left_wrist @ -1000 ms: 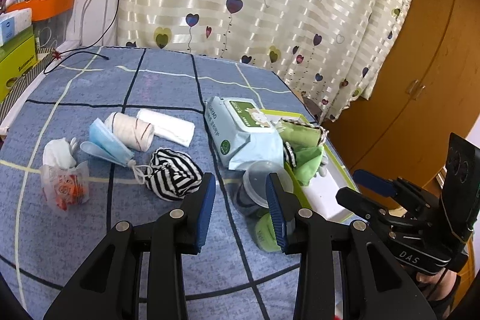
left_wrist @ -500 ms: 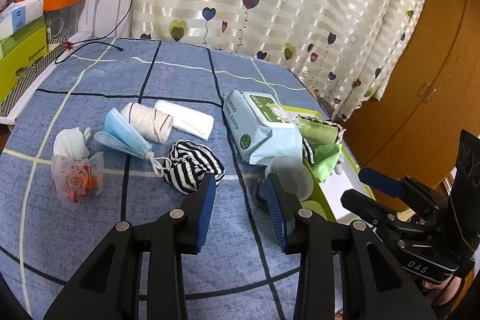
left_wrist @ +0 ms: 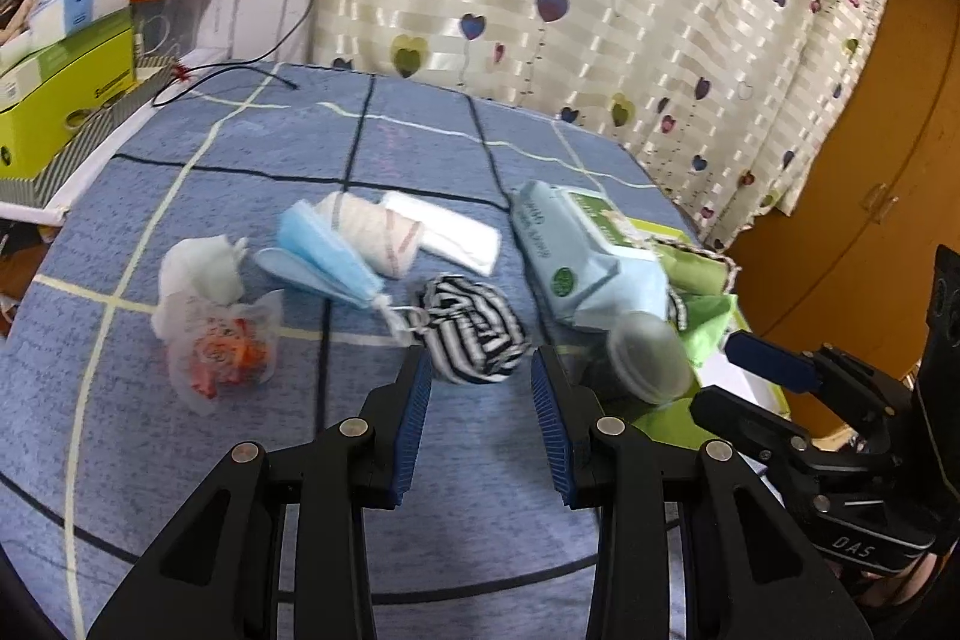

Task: Organize soft objects
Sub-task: 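Move the right tool to the striped sock ball while the left tool approaches the plastic bag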

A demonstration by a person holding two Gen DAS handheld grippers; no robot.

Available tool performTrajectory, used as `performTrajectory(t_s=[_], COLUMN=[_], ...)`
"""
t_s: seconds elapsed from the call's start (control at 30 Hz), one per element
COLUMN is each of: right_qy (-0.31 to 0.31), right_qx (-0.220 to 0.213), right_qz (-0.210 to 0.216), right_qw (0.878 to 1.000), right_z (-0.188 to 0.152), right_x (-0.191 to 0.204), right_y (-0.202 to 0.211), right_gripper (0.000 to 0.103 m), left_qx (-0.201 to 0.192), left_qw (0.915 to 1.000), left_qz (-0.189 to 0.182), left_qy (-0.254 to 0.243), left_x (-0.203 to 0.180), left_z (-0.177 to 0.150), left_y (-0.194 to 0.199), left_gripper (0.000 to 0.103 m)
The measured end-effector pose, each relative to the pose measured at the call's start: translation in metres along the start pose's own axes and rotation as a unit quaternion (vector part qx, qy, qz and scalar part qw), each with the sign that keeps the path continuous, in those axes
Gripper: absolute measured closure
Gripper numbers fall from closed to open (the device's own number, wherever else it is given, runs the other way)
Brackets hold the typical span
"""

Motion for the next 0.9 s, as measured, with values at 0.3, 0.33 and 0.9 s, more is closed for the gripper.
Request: performTrajectory(t_s=[0.3, 0.33, 0.9], right_qy=[0.016, 0.018, 0.039], right_qx=[0.02, 0.021, 0.048], right_qz=[0.012, 0.013, 0.019], right_qw=[1.0, 1.0, 0.998], right_z=[0.008, 0.009, 0.021], right_x=[0.018, 0.02, 0.042], right_y=[-0.025, -0.027, -0.062], right_gripper=[0.052, 0.052, 0.048], left_qx=[-0.004, -0.004, -0.02], left_qw=[0.9993, 0.9992, 0.9938], left_qz=[0.022, 0.024, 0.089], left_qy=[0.028, 0.03, 0.063], left_x=[0.033, 0.035, 0.104], left_z=[0.0, 0.0, 0.004], left_y=[0.004, 0.004, 0.007], left_gripper=[0.067, 0.067, 0.064])
Point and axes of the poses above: each gripper's, at about its wrist camera, not at the fingertips, and y roughly against the way its jaws point, x to its left, z to its top, the point moved 1 cm from there along -y, roughly the way its jaws point, and after that the axes turned 2 degrees about -z, right-handed, at the moved point
